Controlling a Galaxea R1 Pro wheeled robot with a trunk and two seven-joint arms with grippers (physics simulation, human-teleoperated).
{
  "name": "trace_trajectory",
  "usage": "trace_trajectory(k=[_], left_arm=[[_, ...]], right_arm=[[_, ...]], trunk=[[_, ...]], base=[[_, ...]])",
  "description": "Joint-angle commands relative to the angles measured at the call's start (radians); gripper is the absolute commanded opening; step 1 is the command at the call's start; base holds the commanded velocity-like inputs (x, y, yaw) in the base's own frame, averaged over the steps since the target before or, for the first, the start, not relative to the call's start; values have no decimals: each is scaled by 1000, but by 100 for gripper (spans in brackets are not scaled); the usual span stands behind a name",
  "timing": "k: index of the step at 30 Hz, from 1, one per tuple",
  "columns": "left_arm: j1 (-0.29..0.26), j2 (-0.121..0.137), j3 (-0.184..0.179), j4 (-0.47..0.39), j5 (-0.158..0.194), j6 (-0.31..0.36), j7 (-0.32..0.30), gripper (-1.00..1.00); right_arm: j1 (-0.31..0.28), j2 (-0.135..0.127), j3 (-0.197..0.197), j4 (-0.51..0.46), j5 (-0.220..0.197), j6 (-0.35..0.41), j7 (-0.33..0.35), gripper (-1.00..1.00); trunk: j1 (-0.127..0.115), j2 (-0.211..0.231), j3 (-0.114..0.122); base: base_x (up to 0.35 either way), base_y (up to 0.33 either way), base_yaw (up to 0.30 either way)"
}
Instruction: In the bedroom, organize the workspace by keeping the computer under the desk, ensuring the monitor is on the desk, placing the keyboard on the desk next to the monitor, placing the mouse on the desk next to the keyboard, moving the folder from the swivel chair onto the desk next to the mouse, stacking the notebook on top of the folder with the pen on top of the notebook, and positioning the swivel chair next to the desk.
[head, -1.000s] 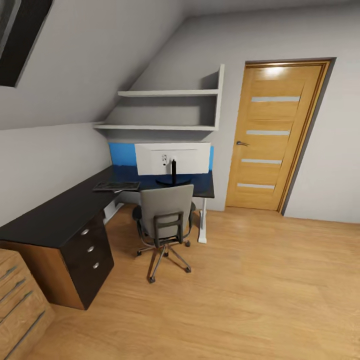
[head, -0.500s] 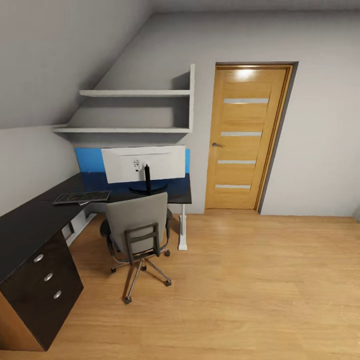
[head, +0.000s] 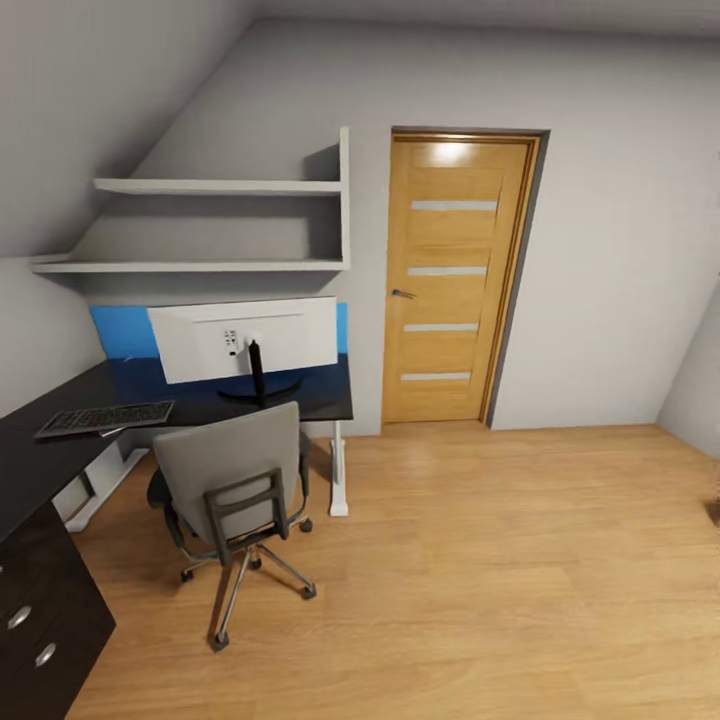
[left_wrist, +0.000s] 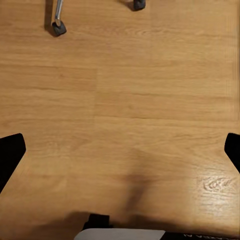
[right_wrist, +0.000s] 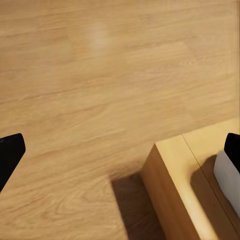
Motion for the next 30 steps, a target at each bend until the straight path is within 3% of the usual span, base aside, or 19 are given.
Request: trace_trajectory(k=[1, 30], left_arm=[[-1, -1, 4, 1, 3, -3, -2, 100], [-1, -1, 4, 1, 3, 0, -1, 100]], right_arm=[[-1, 0, -1, 0, -7, -3, 1, 100], [-1, -2, 3, 1, -2, -3, 4, 100]], trunk=[[0, -1, -1], [0, -1, 0]], base=[[23, 0, -22], [223, 0, -3]])
